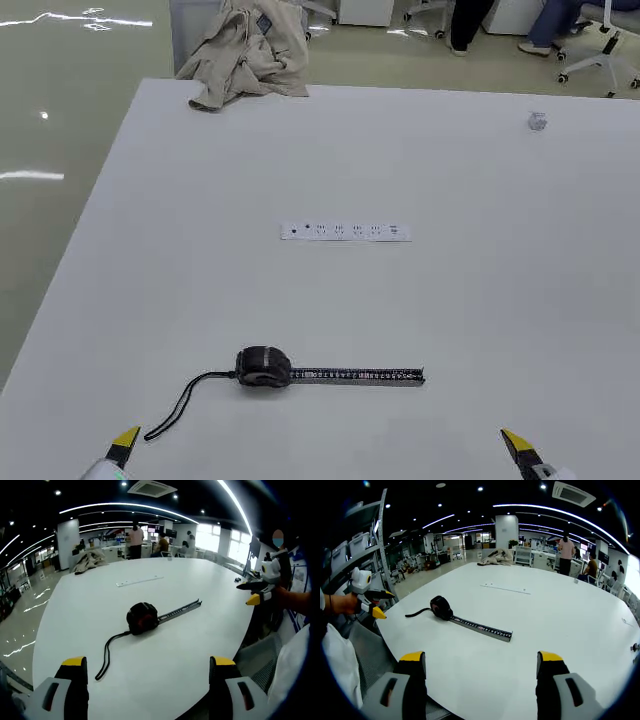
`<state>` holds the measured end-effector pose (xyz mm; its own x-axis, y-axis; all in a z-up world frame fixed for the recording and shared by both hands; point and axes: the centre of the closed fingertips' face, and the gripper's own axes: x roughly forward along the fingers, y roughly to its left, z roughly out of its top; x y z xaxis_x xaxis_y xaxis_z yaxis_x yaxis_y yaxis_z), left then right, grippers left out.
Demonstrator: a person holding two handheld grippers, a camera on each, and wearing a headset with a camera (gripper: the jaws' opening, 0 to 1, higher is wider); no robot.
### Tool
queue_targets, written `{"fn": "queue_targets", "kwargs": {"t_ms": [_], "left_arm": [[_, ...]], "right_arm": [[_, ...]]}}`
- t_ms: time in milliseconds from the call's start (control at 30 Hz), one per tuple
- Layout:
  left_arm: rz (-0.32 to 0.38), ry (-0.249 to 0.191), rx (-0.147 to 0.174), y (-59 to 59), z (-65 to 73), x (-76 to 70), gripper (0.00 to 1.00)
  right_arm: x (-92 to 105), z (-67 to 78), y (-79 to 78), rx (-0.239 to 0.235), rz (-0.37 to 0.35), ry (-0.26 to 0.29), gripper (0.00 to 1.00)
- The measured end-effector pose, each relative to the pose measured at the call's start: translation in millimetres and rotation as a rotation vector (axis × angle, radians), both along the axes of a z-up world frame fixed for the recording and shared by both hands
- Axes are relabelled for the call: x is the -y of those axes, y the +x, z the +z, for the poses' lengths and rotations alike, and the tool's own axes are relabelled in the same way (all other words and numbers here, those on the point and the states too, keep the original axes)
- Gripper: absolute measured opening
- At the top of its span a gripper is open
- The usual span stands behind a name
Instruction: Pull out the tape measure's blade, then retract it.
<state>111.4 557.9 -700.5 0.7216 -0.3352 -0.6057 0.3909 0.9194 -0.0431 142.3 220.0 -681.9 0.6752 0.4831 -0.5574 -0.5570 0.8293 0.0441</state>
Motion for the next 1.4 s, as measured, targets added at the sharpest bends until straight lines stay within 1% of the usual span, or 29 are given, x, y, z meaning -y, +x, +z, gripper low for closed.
{"fn": "queue_targets", "kwargs": {"t_ms": [33, 67, 133, 200, 267, 300, 500, 700, 900, 933, 967, 1067, 1100, 1200, 1300, 1367, 1400], "left_arm": [[0.0, 0.002, 0.002, 0.6, 0.5, 0.1, 0.99], [0.003, 0.003, 0.005, 1.8, 1.6, 0.2, 0.99], [0.014, 0.006, 0.016, 4.1, 3.8, -1.1, 0.99], [0.017, 0.004, 0.015, 5.3, 4.2, -0.7, 0.99], [0.022, 0.012, 0.02, 6.8, 4.6, -0.3, 0.99], [0.021, 0.012, 0.017, 7.3, 3.9, 1.0, 0.99], [0.03, 0.023, 0.023, 12.0, 2.8, 6.3, 0.99], [0.032, 0.012, 0.021, 20.0, 1.8, 14.4, 0.99], [0.051, 0.022, 0.035, 35.6, 1.2, 21.0, 0.99], [0.05, 0.018, 0.03, 36.9, -0.1, 22.5, 0.99], [0.043, 0.001, 0.021, 38.4, -1.6, 26.9, 0.99], [0.03, 0.009, 0.019, 42.4, -6.5, 33.7, 0.98], [0.028, 0.009, 0.016, 43.8, -8.1, 35.5, 0.98], [0.027, 0.003, 0.012, 49.2, -10.3, 41.5, 0.98], [0.051, -0.006, 0.017, 57.1, -10.8, 44.1, 0.96], [0.063, -0.006, 0.02, 61.3, -12.7, 44.5, 0.95], [0.066, -0.002, 0.018, 64.0, -15.8, 45.1, 0.95]], "right_arm": [[0.5, -0.7, 0.0, -0.001, 0.0, 0.0, 0.95], [2.0, -2.1, 0.0, -0.002, 0.001, -0.012, 0.95], [1.3, -1.0, 0.9, 0.001, -0.002, -0.003, 0.95], [1.7, -0.7, 1.5, 0.002, -0.001, -0.009, 0.95], [1.5, -0.1, 2.3, 0.003, -0.004, -0.006, 0.95], [1.3, -0.3, 3.2, 0.004, -0.004, -0.006, 0.95], [-1.2, -2.3, 6.7, 0.005, 0.005, -0.009, 0.95], [-3.9, -7.5, 11.7, -0.002, 0.018, -0.013, 0.94], [-9.0, -12.4, 18.2, -0.004, 0.044, -0.02, 0.94], [-9.3, -13.3, 19.1, -0.004, 0.047, -0.023, 0.94], [-9.5, -15.1, 20.4, -0.006, 0.053, -0.028, 0.94], [-10.1, -18.9, 23.2, -0.014, 0.065, -0.032, 0.95], [-11.1, -19.9, 22.8, -0.021, 0.072, -0.03, 0.95], [-12.0, -24.5, 24.1, -0.026, 0.092, -0.046, 0.95], [-11.7, -28.6, 26.2, -0.029, 0.109, -0.059, 0.95], [-12.1, -30.2, 27.4, -0.031, 0.117, -0.059, 0.95], [-12.1, -32.4, 28.2, -0.032, 0.127, -0.069, 0.95]]}}
